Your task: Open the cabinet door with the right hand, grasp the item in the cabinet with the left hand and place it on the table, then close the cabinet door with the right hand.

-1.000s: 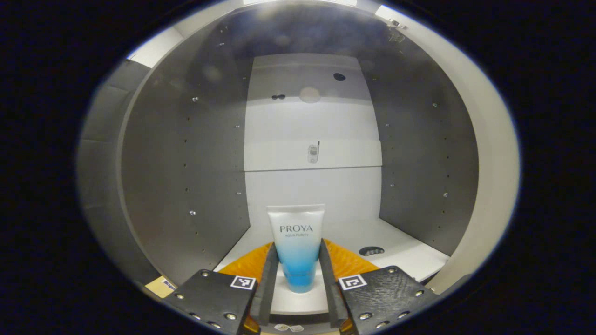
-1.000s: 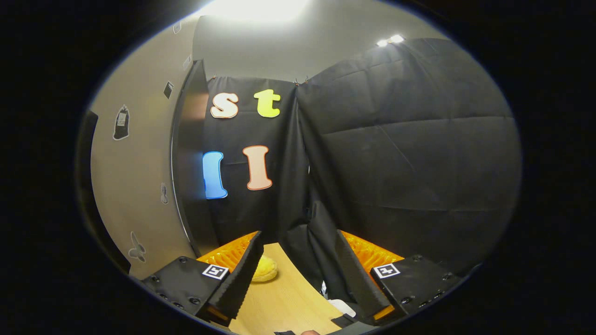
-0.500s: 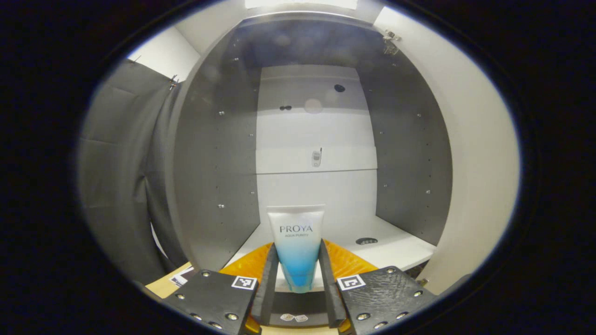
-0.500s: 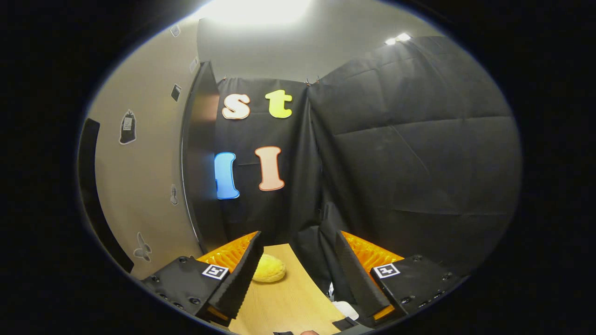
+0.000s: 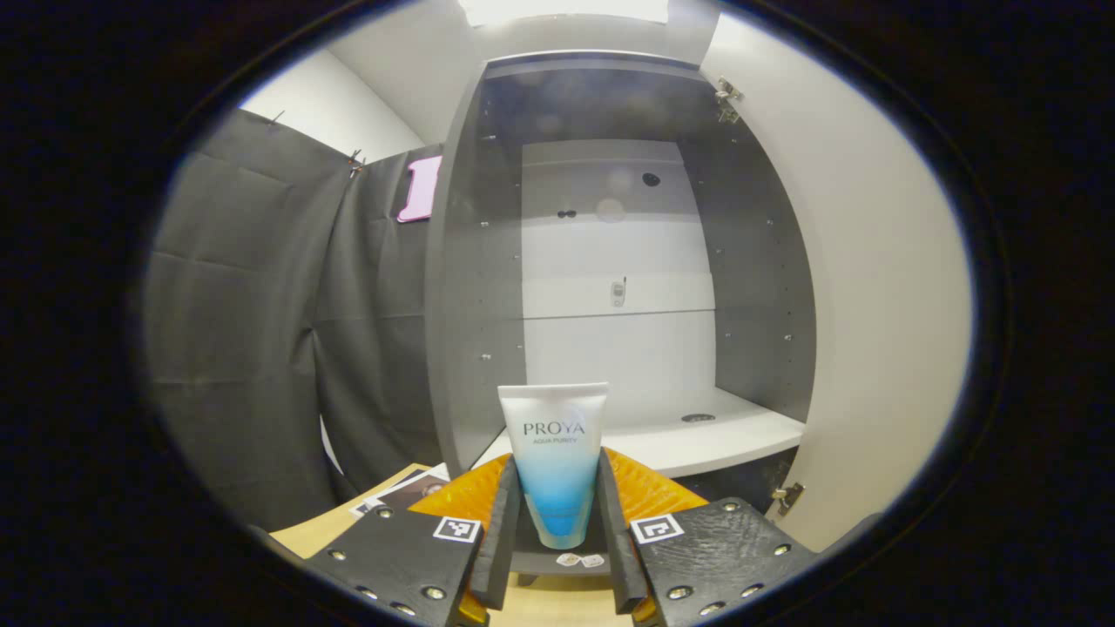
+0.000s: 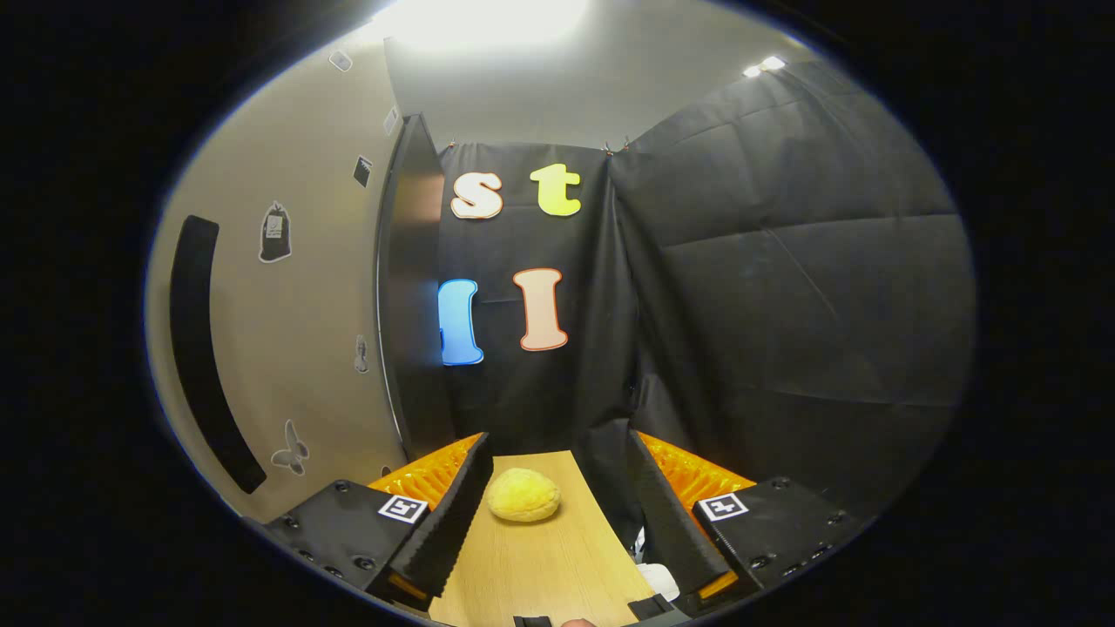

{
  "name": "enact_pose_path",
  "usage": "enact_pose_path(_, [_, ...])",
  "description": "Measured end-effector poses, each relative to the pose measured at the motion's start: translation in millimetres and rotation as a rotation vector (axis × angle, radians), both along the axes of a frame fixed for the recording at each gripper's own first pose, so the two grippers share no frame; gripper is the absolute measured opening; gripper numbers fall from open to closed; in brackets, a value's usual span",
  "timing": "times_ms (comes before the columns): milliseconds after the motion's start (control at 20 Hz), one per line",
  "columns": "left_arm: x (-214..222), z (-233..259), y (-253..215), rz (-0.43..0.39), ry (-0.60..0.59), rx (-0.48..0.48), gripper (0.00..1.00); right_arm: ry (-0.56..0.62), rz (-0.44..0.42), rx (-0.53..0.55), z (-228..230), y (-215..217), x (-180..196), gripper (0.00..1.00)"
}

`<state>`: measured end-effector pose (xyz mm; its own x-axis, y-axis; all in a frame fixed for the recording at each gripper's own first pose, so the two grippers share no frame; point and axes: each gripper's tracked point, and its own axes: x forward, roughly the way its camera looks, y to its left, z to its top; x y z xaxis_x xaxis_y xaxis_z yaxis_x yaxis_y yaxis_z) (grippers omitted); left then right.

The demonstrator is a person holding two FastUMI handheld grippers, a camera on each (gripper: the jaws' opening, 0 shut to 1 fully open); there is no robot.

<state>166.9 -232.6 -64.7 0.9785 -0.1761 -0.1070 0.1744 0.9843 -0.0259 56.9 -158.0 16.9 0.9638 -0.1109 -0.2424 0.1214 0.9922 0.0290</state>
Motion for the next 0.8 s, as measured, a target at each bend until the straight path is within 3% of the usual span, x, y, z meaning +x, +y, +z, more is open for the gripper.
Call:
enact_pose_path(50, [-6.5, -3.3, 5.6, 0.007, -0.001, -0.001, 0.46, 0.001, 0.006, 0.001, -0.8, 0.3, 0.4, 0.93])
enact_pose_path(300, [-42.3, -38.7, 31.0, 0.022, 0.008, 0.013, 0.46, 0.001, 0.037, 0.013, -6.3, 8.7, 4.5, 0.97])
enact_pose_path(350, [-49.8, -48.5, 36.6, 0.027, 0.011, 0.02, 0.46, -0.001, 0.039, 0.006, -6.9, 9.2, 5.3, 0.92])
enact_pose_path(750, [-97.3, -139.0, 78.3, 0.086, 0.098, -0.019, 0.49, 0.005, 0.073, -0.009, -13.6, 26.8, 8.9, 0.97])
enact_pose_path(800, [-103.6, -150.5, 83.9, 0.09, 0.104, -0.019, 0.49, 0.005, 0.077, -0.011, -13.4, 29.4, 8.5, 0.92])
